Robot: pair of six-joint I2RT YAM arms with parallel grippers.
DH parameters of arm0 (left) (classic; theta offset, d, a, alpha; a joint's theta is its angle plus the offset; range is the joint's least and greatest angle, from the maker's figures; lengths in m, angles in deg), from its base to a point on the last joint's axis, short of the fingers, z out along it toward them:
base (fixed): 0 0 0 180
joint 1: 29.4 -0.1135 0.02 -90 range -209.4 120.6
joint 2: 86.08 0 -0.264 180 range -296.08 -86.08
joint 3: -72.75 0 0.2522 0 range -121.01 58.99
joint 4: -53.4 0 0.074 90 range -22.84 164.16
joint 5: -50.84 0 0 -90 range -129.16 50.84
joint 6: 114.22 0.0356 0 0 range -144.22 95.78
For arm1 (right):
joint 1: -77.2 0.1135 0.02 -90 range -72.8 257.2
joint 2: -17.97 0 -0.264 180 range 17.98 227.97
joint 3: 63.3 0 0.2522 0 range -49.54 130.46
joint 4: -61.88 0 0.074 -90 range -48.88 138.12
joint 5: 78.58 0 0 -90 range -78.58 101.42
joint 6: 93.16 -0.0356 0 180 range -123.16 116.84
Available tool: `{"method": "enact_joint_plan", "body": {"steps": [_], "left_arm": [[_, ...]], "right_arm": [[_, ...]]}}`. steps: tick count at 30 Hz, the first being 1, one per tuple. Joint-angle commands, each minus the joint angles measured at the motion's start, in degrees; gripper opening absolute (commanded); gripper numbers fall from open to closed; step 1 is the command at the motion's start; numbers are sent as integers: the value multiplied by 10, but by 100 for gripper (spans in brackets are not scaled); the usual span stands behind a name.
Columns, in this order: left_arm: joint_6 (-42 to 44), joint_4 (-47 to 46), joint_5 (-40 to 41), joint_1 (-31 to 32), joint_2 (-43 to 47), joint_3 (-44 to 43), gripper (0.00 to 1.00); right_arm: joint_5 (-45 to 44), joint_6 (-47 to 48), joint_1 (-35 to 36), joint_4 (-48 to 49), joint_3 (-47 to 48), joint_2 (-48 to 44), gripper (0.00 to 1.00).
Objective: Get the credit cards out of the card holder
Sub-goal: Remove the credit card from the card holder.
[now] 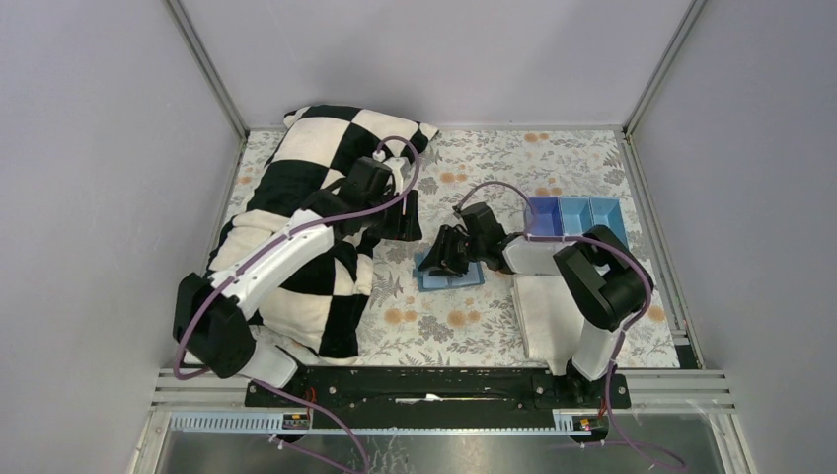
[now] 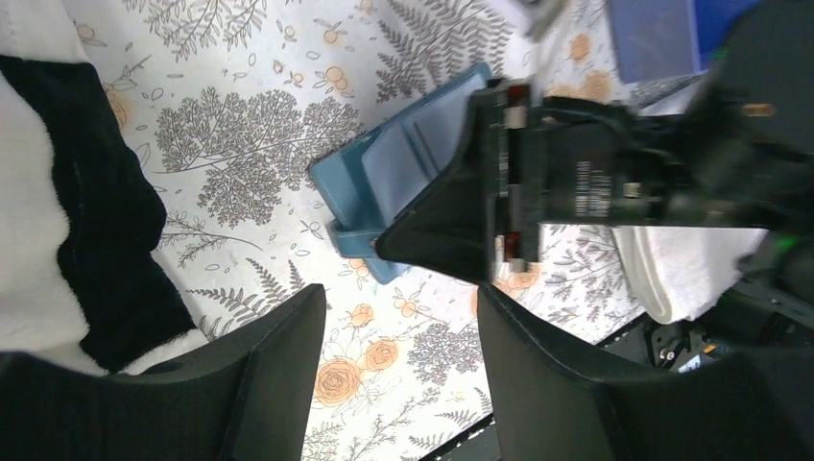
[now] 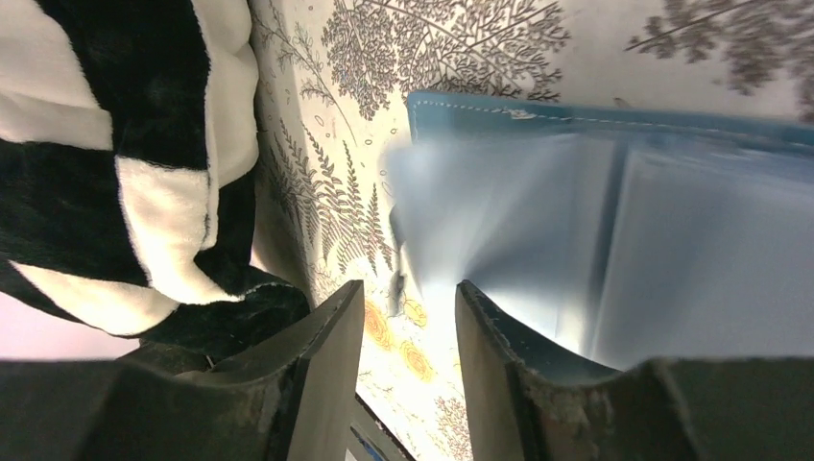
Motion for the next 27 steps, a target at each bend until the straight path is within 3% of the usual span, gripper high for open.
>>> {"method": "enact_joint_plan", "body": {"steps": [1,8,17,22,27], "left_arm": [[-8,-5,-3,-2,38,-19,63],[-35,-46,-49,-2,36,-2,63],[-93,-136,-153,9,-30,25,60],[-148,-194,-158,26,-100,26,54],[-177,-243,-104,18,-162,58,50]], "right_arm": [[28,-18,14,13,30,32,49],[-10,9,13,-40,40,-22,50],[-133,74,-29,-140,-30,-195,50],[-121,95,-108,-165,-75,-240,50],[-87,107,-113,-177,-51,-203,49]]}}
